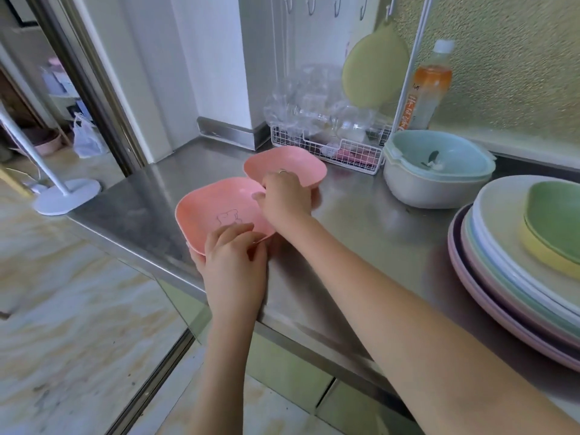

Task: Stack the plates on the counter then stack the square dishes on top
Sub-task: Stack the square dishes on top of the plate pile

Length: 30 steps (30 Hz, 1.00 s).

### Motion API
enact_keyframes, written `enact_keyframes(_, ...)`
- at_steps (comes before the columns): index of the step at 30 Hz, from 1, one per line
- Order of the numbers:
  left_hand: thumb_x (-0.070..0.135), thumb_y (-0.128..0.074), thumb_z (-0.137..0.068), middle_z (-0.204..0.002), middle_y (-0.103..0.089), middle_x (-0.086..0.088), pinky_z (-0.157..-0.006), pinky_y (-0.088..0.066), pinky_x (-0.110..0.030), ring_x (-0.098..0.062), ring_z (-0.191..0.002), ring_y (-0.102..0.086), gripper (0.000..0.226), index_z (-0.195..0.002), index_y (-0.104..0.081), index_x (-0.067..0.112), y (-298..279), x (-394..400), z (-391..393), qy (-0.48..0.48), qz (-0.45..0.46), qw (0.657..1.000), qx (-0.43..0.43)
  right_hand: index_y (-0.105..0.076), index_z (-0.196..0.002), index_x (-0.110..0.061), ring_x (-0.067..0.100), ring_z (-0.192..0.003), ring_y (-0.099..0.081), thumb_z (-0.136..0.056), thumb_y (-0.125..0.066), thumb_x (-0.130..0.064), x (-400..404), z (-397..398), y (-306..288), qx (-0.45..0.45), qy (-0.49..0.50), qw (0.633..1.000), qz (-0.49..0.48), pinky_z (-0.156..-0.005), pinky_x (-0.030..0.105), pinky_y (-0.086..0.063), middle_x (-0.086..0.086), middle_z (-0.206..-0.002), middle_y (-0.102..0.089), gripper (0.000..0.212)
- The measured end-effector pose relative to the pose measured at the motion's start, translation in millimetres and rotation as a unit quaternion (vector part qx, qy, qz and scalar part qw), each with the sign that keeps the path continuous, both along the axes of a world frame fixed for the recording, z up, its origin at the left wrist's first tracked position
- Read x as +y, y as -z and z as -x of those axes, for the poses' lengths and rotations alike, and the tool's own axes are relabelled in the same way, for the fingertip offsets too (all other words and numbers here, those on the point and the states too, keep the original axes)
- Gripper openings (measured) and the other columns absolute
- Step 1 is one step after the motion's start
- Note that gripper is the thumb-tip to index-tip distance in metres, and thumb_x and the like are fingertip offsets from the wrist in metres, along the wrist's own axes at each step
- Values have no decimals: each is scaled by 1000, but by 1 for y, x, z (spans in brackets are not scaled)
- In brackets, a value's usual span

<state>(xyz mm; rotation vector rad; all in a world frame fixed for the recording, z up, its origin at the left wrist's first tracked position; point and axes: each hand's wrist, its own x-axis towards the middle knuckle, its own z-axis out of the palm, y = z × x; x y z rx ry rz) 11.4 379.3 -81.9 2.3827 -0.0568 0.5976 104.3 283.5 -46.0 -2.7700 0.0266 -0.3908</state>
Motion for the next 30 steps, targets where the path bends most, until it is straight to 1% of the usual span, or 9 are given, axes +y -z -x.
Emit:
enact_keyframes(5, 27, -63, -81, -105, -69, 11, -99, -29, -48, -15, -110, -46, 11, -79, -74, 28, 0, 0, 2, 54, -2, 998, -34, -64, -93, -5, 32, -99, -56, -94, -47, -39, -17, 22, -7, -2, 42, 998, -50, -70, 34, -37, 13, -99, -63, 38)
enact_keyframes(8, 26, -59, -80, -96, -73, 4, -94, -36, -45, -20, -102, -53, 17, -80, -75, 19, 1, -1, 6, 69, 2, 994, -87, -57, -73, -10, 32, -79, -59, -98, -33, -40, -31, 45, -8, -17, 45, 989, -138, -77, 39, -44, 11, -72, -57, 46)
enact_keyframes(11, 17, -65, -79, -91, -74, -3, -89, -45, -51, -29, -95, -61, 11, -81, -75, 12, -3, -5, 11, 60, 64, 990, -109, -47, -60, -15, 30, -67, -54, -100, -26, -38, -45, 73, -7, -23, 15, 986, -167, -79, 42, -45, 11, -64, -55, 50)
enact_keyframes(13, 17, -66, -80, -91, -73, -5, -91, -46, -46, -30, -96, -61, 11, -82, -74, 9, -9, -10, 14, 60, 90, 988, -114, -38, -53, -21, 29, -65, -52, -99, -29, -38, -55, 93, -5, -7, -1, 988, -157, -80, 43, -44, 10, -61, -50, 50)
enact_keyframes(15, 17, -67, -82, -93, -73, -4, -92, -42, -36, -28, -98, -59, 10, -82, -73, 9, -16, -17, 13, 77, 105, 986, -106, -50, -59, -20, 29, -69, -52, -95, -41, -37, -64, 111, 0, -1, -20, 991, -132, -82, 43, -44, 8, -64, -52, 41)
enact_keyframes(18, 14, -68, -84, -94, -70, 3, -87, -33, -22, -25, -102, -54, 7, -78, -69, 10, -24, -36, 18, 122, 112, 980, -106, -71, -88, -17, 31, -88, -55, -86, -60, -35, -79, 137, 8, -13, -55, 993, -101, -83, 41, -45, 4, -76, -54, 20)
enact_keyframes(22, 12, -66, -85, -89, -62, 13, -85, -43, -28, -23, -98, -54, 5, -80, -68, 13, -33, -58, 38, 159, 136, 967, -144, -73, -91, -15, 28, -96, -52, -87, -58, -26, -94, 153, 2, -90, -39, 988, -117, -79, 42, -47, 6, -89, -59, 18)
enact_keyframes(27, 18, -63, -88, -74, -52, 17, -73, -34, -3, -22, -87, -54, 10, -79, -63, 15, -52, -71, 59, 138, 203, 953, -179, -68, -71, -5, 30, -83, -56, -74, -68, -1, -112, 175, -28, -260, -15, 965, -8, -66, 34, -45, 9, -78, -64, 4)
enact_keyframes(30, 19, -61, -89, -72, -50, 13, -66, -32, -1, -18, -82, -50, 14, -76, -56, 17, -60, -87, 63, 157, 232, 945, -167, -68, -73, -6, 29, -79, -58, -68, -70, 3, -140, 194, -38, -334, 31, 942, 22, -66, 33, -45, 9, -77, -65, 10)
